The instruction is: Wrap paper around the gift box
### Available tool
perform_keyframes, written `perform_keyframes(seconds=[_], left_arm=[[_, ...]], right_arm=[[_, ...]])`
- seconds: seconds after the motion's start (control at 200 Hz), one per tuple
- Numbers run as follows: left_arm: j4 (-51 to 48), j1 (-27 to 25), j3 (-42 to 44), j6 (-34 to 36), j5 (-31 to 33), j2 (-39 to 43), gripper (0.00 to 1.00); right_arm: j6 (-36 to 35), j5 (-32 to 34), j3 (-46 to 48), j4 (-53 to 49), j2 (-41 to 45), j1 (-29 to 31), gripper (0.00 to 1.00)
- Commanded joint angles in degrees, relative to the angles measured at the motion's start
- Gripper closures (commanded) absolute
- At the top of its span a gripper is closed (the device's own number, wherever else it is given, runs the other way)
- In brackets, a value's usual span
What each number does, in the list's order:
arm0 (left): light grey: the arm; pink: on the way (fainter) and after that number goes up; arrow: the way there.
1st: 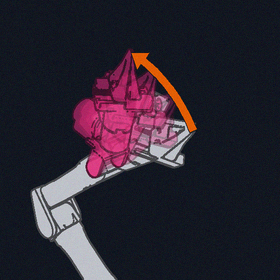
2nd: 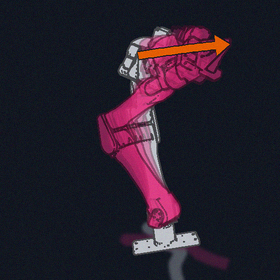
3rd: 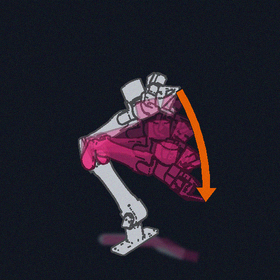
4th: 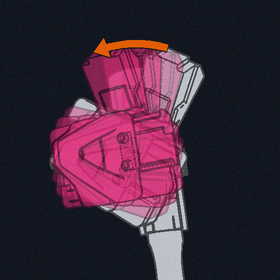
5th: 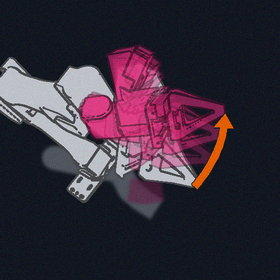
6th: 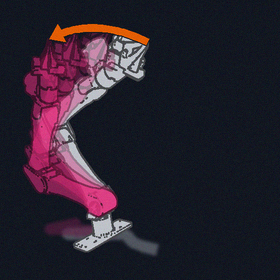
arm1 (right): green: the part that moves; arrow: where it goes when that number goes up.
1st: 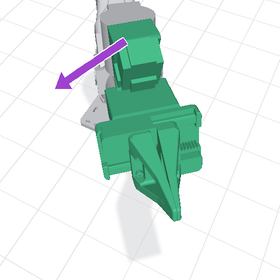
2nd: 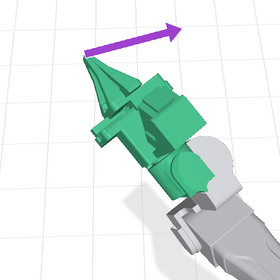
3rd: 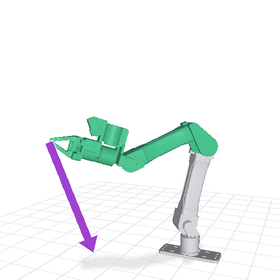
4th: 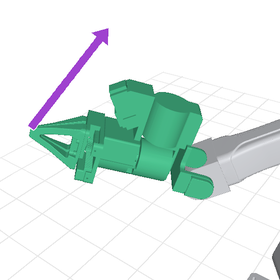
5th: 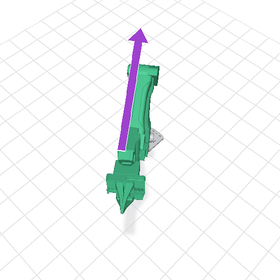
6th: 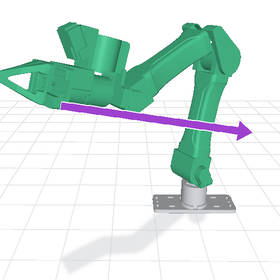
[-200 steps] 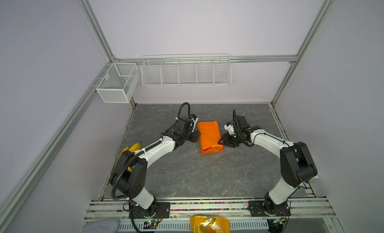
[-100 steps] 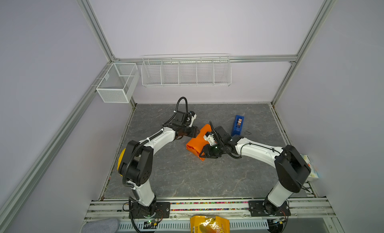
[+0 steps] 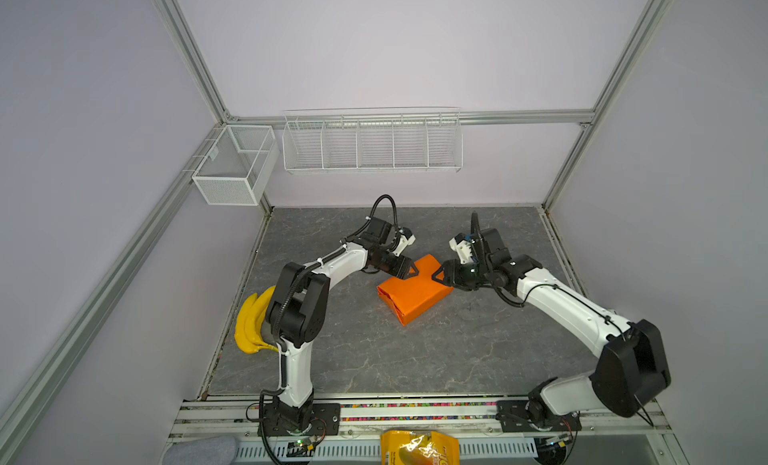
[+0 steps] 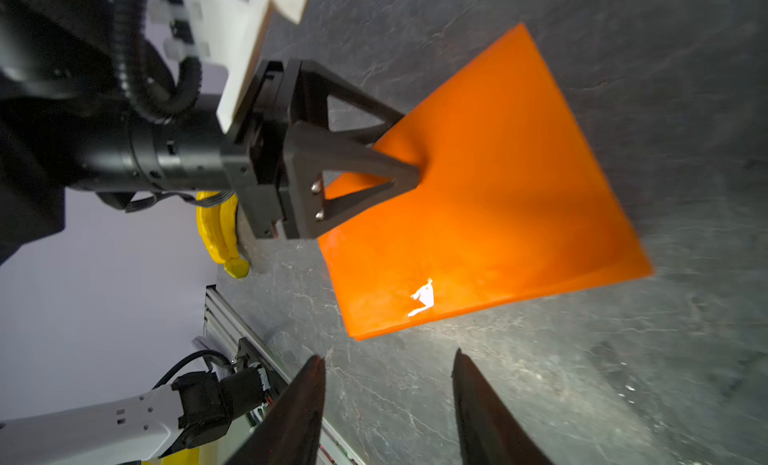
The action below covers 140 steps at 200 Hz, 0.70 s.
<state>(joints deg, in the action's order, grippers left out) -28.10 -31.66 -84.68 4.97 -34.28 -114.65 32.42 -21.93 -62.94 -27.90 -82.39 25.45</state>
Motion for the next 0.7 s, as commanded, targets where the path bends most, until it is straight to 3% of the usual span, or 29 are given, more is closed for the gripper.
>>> perform_keyframes(seconds=[0.0,0.31,0.465,0.695], left_arm=[[-6.72,-2.64,-2.82,6.05,-5.60,-1.47,0.40],[-16.33,-6.41,-8.08,14.26,-10.16,-4.14,0.40],[-11.65,-6.40,-6.33,10.04,-4.05,-0.80,0.40],[-1.70,-6.23,-0.70,2.70,4.67,7.09,0.39]], right_arm=[[-5.23,-1.82,3.59,-6.47,1.05,-5.94,0.45],[-8.89,-16.27,12.20,-3.54,0.60,-20.60,0.26],[-6.52,-28.99,19.08,6.09,-0.95,-21.64,0.27],[-1.74,-36.63,22.88,17.88,-7.16,-20.80,0.33]])
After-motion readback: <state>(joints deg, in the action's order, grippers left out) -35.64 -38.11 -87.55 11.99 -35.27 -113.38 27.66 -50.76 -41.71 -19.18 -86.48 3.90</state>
